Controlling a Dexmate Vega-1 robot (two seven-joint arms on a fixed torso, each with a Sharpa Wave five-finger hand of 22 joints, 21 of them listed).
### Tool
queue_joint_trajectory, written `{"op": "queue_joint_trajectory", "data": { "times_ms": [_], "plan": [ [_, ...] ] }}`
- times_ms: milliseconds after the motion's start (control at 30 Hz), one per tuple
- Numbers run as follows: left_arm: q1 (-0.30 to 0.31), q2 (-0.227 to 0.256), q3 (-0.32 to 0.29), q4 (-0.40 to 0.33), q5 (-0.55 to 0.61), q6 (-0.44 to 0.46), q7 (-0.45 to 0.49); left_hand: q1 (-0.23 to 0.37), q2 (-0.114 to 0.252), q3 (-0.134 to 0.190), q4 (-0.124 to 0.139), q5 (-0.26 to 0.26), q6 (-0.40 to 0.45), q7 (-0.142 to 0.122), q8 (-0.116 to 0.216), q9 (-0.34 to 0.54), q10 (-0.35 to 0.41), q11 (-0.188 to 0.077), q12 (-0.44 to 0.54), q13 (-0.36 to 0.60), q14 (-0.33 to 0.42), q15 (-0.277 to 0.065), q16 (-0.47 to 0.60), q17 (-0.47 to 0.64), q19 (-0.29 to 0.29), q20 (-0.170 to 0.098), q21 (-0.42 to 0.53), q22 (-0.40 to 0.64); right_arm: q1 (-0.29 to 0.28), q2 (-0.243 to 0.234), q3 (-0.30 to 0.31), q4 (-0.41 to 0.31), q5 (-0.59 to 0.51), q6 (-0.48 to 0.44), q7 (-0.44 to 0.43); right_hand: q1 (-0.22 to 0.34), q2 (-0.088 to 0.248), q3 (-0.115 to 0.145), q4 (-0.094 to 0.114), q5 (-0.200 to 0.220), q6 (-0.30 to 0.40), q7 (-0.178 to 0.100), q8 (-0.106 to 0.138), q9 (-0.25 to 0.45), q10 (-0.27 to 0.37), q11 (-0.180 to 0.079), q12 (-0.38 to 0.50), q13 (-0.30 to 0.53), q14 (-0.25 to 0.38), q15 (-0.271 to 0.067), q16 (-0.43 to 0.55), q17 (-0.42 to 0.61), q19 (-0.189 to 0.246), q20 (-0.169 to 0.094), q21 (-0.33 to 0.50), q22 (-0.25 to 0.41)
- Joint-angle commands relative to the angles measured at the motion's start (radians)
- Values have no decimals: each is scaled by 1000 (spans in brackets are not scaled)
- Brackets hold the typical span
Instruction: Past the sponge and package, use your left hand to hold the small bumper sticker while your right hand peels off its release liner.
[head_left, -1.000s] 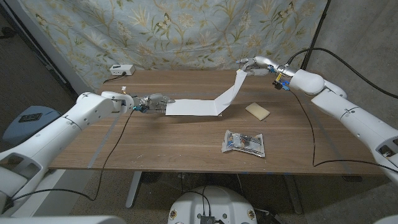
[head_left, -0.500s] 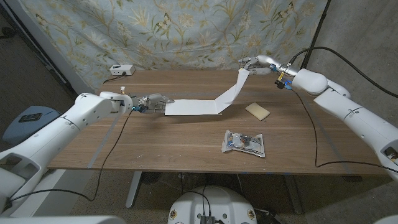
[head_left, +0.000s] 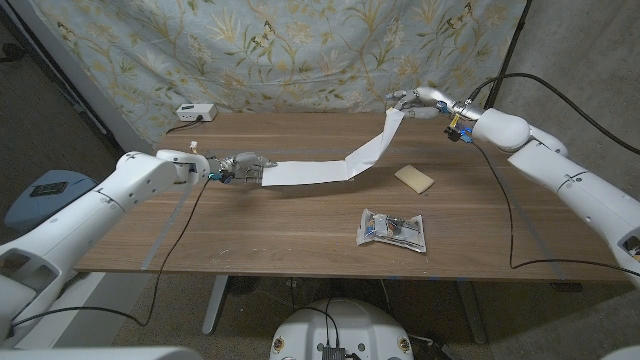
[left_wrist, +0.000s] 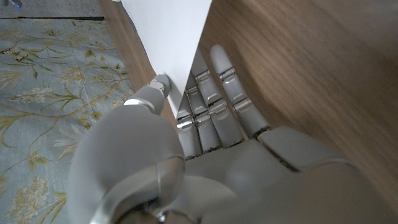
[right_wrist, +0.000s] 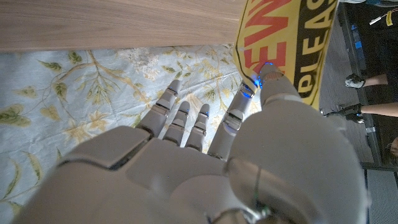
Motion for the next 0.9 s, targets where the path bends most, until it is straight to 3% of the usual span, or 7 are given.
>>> {"op": "queue_joint_trajectory", "data": {
  "times_ms": [33, 900],
  "plan": [
    [17, 4, -12, -5, -11, -11, 2, -1, 9, 4, 1, 5, 8, 2, 6, 3, 28, -19, -5, 3, 11, -1, -5, 1, -5, 2, 10, -1, -14, -26, 13, -26, -7, -19, -5, 10, 2, 0, 2, 4, 8, -6, 7, 2, 9, 0, 2, 2, 8, -2, 4, 2, 7, 3, 1, 1],
    [88, 56, -46, -85, -43, -15, 33, 1, 12, 3, 0, 3, 5, 1, 7, 5, 28, -18, -10, 6, 4, -1, -10, 10, -18, 4, 22, -2, -84, -89, 57, -113, 0, -49, -24, 9, 4, -5, 4, 5, 7, -9, 7, 3, 10, -2, 1, 3, 11, -2, 5, 3, 7, 2, 1, 1]
  ]
}}
